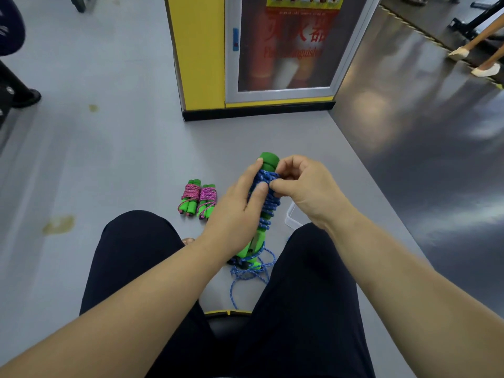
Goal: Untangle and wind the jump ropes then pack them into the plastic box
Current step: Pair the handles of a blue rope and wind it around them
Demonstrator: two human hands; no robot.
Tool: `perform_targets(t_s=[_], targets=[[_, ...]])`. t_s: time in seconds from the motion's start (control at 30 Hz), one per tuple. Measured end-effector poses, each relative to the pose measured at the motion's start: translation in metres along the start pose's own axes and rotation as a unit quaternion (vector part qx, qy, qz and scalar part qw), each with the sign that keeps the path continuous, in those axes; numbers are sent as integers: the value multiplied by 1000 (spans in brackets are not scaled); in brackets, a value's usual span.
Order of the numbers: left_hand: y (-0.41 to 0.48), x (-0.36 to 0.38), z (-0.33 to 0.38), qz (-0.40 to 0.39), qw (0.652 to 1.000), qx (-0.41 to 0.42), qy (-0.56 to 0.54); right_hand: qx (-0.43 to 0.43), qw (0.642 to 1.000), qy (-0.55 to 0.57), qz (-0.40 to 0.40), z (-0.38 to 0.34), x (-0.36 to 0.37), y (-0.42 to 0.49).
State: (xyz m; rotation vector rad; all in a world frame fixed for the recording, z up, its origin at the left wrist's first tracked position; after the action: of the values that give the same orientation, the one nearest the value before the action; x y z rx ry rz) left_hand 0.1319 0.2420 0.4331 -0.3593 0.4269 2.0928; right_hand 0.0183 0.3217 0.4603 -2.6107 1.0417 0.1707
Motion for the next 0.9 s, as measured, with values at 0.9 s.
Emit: perform_targets(t_s=[0.9], targets=[[13, -14, -3, -49, 923, -147, -353, -21, 996, -47, -68, -9, -2, -2]])
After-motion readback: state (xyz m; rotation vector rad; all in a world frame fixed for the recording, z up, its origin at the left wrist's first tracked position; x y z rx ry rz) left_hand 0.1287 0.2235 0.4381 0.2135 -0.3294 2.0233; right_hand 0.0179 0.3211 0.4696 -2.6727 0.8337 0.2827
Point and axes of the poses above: each hand's wrist, its own y-axis towards the middle knuckle, its own x-axis out of the palm, z = x × y, the point moved 1 cm from there along y, towards the middle knuckle, and after that the axes turned 8 degrees about x, right-handed, at the moved point
